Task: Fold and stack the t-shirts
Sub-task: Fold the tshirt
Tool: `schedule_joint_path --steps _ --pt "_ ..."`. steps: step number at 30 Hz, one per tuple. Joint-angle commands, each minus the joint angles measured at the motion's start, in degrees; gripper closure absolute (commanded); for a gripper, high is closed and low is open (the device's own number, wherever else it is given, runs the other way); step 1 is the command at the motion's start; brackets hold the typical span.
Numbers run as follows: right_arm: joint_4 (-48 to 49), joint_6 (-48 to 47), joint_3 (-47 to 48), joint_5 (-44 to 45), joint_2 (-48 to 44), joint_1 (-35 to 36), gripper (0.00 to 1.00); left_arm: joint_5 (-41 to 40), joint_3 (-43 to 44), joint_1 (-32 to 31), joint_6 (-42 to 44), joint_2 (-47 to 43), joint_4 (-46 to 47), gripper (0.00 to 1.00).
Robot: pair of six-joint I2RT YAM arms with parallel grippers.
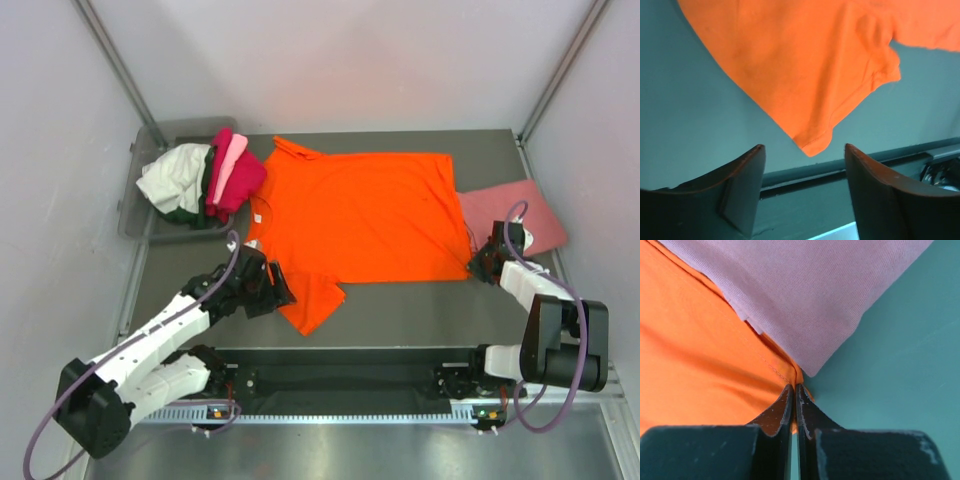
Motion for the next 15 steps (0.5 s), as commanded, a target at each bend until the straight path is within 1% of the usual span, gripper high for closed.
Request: schedule_joint_path --steps 1,4,6,12,15 --pt "1.82 -0.34 -0.72 -0.65 -0.93 -0.5 1.0 0.05 -1.28 -2.92 -3.04 1.17 0.28 0.33" --pt "1.99 -0.34 -0.9 -0.74 -1.29 -0.5 1.0 -0.92 -1.98 -5.65 -5.24 2.84 2.03 0.33" --pt "1.99 -0.42 -0.9 -1.0 -1.2 -0.5 1.0 -0.57 -2.51 -7.49 -6.55 6.16 4.48 0.32" --pt "1.91 -0.69 -0.9 -1.36 -1.46 -0.5 1.0 -1.0 -2.95 -11.98 -9.81 11.54 9.06 0.32" --pt "2.17 -0.78 -1.16 -1.18 -1.99 -0.5 1.0 -1.97 -3.12 -13.83 -10.87 13.12 10.38 0.36"
